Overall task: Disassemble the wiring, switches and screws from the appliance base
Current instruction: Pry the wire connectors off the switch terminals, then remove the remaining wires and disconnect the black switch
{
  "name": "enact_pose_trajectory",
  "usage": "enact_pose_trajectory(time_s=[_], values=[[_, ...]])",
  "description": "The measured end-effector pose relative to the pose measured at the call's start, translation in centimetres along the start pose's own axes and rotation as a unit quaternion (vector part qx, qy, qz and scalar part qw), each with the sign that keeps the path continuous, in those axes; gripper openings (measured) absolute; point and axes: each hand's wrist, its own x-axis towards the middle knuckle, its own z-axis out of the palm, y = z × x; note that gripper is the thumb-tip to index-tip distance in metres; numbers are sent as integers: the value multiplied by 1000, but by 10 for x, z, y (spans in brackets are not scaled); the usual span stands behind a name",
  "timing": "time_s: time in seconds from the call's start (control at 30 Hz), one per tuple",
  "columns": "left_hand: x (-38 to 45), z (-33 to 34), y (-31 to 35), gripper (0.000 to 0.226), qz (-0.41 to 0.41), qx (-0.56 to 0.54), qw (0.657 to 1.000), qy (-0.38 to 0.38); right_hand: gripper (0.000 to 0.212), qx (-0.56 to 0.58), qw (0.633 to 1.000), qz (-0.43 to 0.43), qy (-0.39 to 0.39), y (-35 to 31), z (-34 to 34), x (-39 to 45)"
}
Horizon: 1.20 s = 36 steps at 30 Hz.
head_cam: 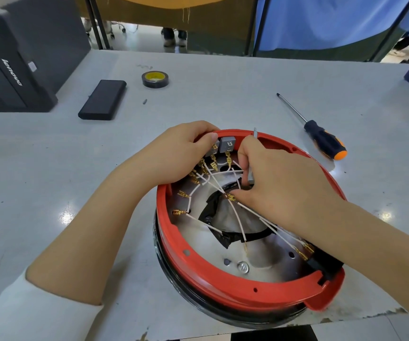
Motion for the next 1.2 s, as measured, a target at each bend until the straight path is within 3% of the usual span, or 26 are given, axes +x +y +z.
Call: enact_pose_trajectory(time_s=[0.27,0.5,0.63,0.73,0.83,1.0,1.1,1.2], values=[[0,0,1,30,-6,-9,1000,-7,30,-31,999,-8,12,-2,4,4],[1,0,-1,29,-4,-11,1000,-7,32,29,999,-26,-29,13,-16,-5],[2,0,-2,29,-6,1,1000,-10,30,58,998,-10,-14,16,-30,-13],[0,-1,-1,28,-6,-6,1000,-12,32,117,993,4,-8,18,-42,-14],[0,-1,0,27,-14,-7,1000,-16,35,171,984,11,49,25,-51,-12],[0,-2,0,29,-27,-16,999,-19,40,307,945,29,111,39,-51,8],[-1,-2,0,28,-33,-31,999,-25,42,360,926,41,104,52,-46,40],[-1,-2,1,26,-41,-38,998,-25,42,372,925,57,49,65,-36,92]])
